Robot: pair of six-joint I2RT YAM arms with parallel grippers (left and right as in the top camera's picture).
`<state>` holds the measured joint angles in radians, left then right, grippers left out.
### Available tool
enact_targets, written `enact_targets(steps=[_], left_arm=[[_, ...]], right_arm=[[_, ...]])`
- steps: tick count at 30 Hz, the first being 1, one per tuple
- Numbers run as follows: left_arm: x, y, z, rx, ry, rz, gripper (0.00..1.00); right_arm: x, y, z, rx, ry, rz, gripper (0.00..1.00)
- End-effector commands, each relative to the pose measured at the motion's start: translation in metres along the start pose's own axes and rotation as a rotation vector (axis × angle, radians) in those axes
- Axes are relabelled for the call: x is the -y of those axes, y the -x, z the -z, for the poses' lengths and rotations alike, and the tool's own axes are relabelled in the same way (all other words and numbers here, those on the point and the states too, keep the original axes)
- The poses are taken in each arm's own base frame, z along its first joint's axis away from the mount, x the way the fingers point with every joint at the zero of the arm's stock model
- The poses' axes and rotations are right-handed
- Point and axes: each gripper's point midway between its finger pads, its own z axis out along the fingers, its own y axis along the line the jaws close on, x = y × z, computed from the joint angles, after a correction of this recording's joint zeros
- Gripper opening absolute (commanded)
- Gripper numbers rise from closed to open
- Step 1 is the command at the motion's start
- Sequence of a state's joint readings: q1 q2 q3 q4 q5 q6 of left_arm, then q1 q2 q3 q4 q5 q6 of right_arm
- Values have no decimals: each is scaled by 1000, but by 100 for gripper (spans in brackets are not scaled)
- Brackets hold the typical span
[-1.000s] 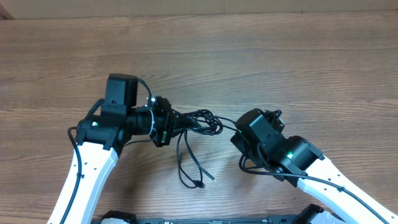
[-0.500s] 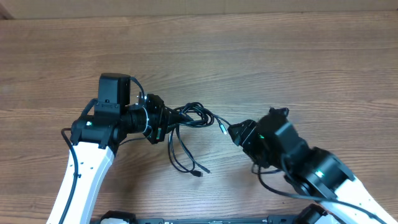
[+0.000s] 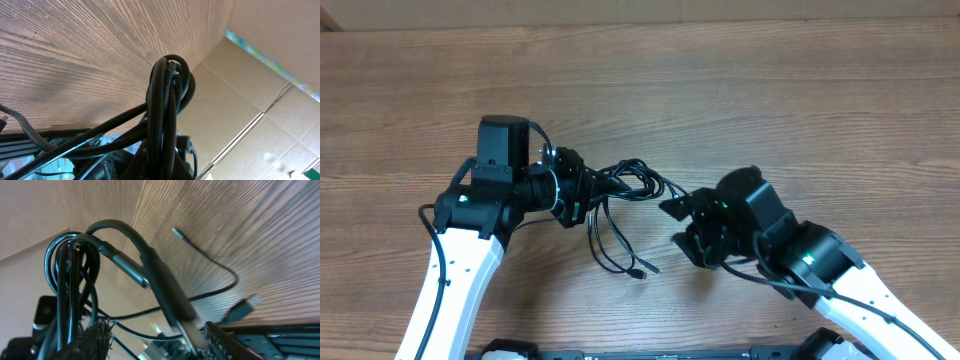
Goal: Untangle cables
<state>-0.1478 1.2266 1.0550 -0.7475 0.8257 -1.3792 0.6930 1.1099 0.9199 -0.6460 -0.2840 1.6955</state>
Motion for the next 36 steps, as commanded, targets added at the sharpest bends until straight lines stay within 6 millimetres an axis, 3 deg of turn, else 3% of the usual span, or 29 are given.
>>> enact_targets(steps=[1,12,25,27,31,33,36], left_arm=[[10,-6,8,-2,-34,-37,4],[7,-15,4,-29,-19,-54,4],[6,-25,-2,-56,-5,-61,4],[6,-25,-2,-56,-5,-53,4],[12,-24,-1,-52,-26,-55,4],[18,-25,-1,-59,-51,-82,4],[25,-24,-1,-51,-77,-187,4]], right_arm=[[-11,-4,-4,-34,27,-47,58],[-35,-3,-5,-28,119,-34,62],[-25,-2,-36,-71,41,-75,57],[-24,6,-39,-31,42,-22,47],[-17,18,-40,36,12,152,10],[-6,25,-39,72,-34,252,4],[21,47,-34,168,-159,302,4]])
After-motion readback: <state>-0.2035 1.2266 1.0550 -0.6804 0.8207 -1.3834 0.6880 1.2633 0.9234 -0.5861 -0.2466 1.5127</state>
